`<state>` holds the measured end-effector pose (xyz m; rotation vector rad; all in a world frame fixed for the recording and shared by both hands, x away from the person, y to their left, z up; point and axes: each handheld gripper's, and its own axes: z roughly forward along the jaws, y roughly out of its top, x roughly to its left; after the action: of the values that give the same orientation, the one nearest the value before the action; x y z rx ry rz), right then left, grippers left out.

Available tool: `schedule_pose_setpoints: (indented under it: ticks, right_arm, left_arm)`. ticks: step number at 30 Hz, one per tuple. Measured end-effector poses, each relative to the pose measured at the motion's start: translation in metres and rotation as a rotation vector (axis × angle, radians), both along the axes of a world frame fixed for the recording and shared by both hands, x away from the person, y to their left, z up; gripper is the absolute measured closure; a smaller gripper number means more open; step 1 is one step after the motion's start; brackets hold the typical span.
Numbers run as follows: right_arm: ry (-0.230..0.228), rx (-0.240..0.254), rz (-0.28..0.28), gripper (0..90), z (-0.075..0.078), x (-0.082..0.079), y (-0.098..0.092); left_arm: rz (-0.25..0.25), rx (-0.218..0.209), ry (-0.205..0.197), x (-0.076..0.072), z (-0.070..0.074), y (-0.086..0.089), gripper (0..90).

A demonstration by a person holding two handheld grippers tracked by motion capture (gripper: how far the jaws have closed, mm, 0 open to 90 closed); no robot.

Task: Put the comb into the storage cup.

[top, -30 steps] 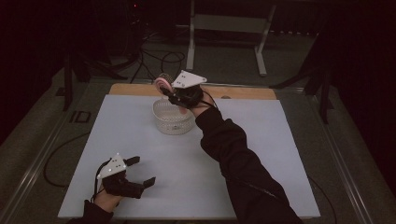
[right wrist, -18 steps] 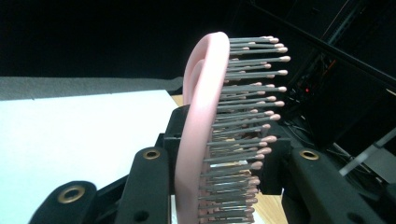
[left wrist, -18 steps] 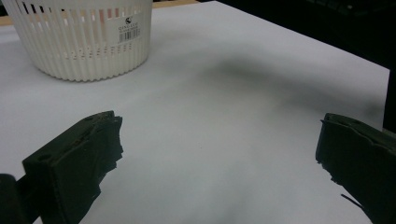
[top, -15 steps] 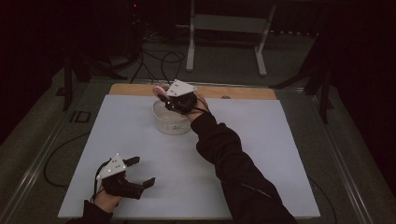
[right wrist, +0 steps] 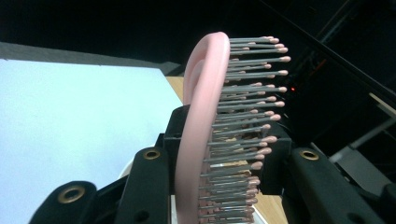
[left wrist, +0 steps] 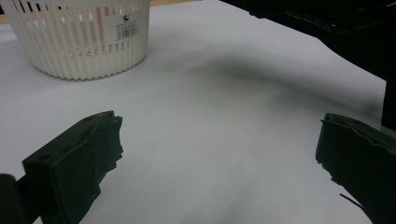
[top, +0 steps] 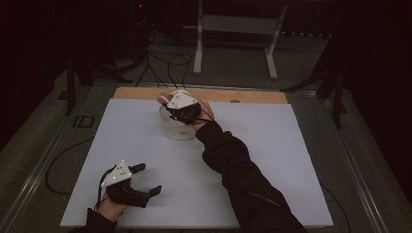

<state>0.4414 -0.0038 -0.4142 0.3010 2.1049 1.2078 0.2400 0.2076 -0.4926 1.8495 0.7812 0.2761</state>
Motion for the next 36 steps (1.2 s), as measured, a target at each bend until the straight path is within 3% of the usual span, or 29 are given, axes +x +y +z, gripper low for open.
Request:
schedule_pose_setpoints:
  ticks: [10,15,24,30,32,33,34,35,36]
  right_arm:
    - [-0.007,-0.039,0.015,64.2,-0.014,-0.005,0.008]
    - [-0.033,-0.076,0.028,63.9,-0.019,-0.013,0.016]
    - [-0.031,-0.082,0.042,61.7,-0.028,-0.022,0.023]
    - [-0.009,-0.076,0.044,54.6,-0.032,-0.024,0.023]
    - [0.003,-0.069,0.054,49.5,-0.032,-0.023,0.023]
    - [0.007,-0.071,0.059,42.1,-0.032,-0.023,0.023]
    - [0.007,-0.071,0.059,42.1,-0.032,-0.023,0.023]
    - [0.020,-0.069,0.069,33.6,-0.032,-0.023,0.023]
    - [0.020,-0.069,0.069,33.6,-0.032,-0.023,0.023]
  left_arm:
    - [0.001,0.003,-0.003,0.000,0.000,0.001,0.0]
    - [0.002,-0.002,-0.001,-0.001,0.000,0.000,0.0]
    - [0.001,0.004,-0.010,-0.001,0.001,0.000,0.0]
    - [0.002,0.004,-0.010,-0.001,0.001,0.000,0.0]
    - [0.002,0.002,-0.008,-0.001,0.000,0.000,0.0]
    - [0.002,0.002,-0.007,-0.001,0.000,0.000,0.0]
    - [0.002,0.002,-0.007,-0.001,0.000,0.000,0.0]
    - [0.003,0.002,-0.008,-0.001,0.000,0.000,0.0]
    - [0.003,0.002,-0.008,-0.001,0.000,0.000,0.0]
